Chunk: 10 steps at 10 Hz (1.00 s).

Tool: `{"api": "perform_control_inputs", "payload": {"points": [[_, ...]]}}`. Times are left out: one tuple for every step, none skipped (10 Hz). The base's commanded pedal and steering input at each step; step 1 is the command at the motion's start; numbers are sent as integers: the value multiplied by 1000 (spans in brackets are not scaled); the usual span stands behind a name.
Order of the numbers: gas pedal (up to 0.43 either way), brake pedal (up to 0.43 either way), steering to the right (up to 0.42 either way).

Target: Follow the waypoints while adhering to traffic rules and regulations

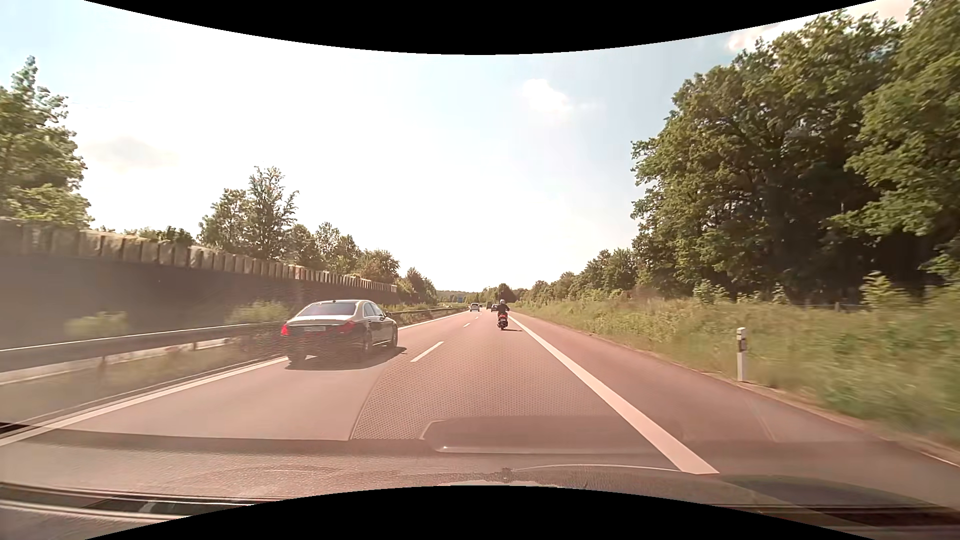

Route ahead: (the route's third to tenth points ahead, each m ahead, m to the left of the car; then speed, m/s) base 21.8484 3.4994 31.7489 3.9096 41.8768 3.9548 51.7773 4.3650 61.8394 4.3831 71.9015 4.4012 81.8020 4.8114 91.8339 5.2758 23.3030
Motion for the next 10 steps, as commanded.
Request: {"api": "perform_control_inputs", "payload": {"points": [[311, 6, -1], [311, 12, -1], [311, 12, -2], [311, 12, -2], [311, 6, -3], [311, 12, -3], [311, 12, -3], [311, 12, -3], [311, 12, -4], [311, 6, -4]]}}
